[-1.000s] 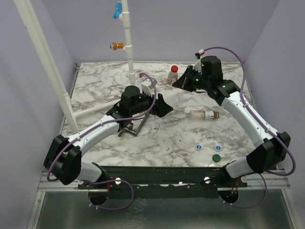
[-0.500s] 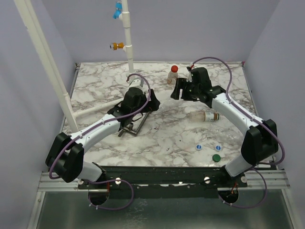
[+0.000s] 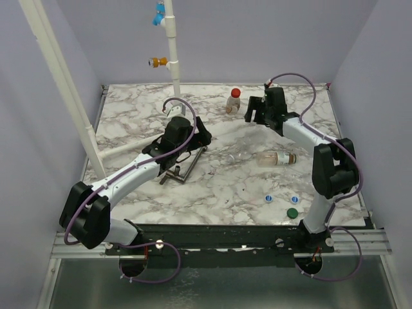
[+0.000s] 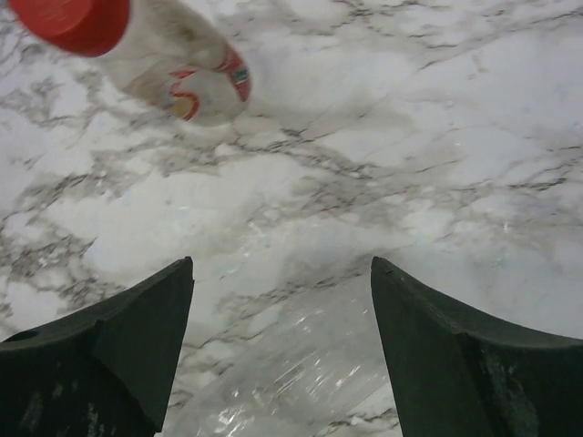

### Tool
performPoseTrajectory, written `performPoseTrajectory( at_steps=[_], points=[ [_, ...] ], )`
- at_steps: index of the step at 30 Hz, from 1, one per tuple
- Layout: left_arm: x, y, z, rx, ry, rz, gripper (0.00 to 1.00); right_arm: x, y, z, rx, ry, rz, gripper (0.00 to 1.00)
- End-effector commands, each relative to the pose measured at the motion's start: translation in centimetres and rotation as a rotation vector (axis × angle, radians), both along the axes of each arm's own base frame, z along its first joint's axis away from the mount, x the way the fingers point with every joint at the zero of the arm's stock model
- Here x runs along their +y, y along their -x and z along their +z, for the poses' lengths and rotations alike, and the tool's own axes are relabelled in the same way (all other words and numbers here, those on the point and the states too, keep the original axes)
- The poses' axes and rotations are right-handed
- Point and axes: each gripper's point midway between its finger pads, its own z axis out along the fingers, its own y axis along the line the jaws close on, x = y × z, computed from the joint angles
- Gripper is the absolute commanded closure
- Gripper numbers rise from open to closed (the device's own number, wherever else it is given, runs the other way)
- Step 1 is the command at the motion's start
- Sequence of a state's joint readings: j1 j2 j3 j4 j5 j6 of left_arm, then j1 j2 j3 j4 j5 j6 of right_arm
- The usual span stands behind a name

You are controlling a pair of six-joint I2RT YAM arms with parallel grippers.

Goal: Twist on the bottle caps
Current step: Adjust the plastic bottle at the center of the board.

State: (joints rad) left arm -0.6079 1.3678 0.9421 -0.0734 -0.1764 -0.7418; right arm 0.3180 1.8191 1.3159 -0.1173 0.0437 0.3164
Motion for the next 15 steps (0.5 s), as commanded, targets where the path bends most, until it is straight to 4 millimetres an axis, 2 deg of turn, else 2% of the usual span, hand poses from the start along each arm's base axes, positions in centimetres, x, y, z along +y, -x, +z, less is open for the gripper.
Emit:
performPoseTrajectory(
  at_steps=[1,3,8,15],
  points=[
    [0.1,0.7,0.4,0.029,0.054,0.017,0.08,-1.4,-1.8,-2.7,0.030,0.008,-0.033,0.19],
    [0.3,0.9,0.2,0.033,0.054,0.019,0.07,-1.4,-1.2,-4.1,0.068,-0.011,-0.036,0.19],
    [0.5,1.4,0.0,0.036,0.050,0.013,0.07,-0.6,1.0,-6.1,0.119,-0.078,-0.009,0.19],
    [0.9,2.1,-1.0,0.069,0.058,0.031,0.07,-0.2,5.2,-6.9,0.257,-0.187,-0.085,0.19]
  ],
)
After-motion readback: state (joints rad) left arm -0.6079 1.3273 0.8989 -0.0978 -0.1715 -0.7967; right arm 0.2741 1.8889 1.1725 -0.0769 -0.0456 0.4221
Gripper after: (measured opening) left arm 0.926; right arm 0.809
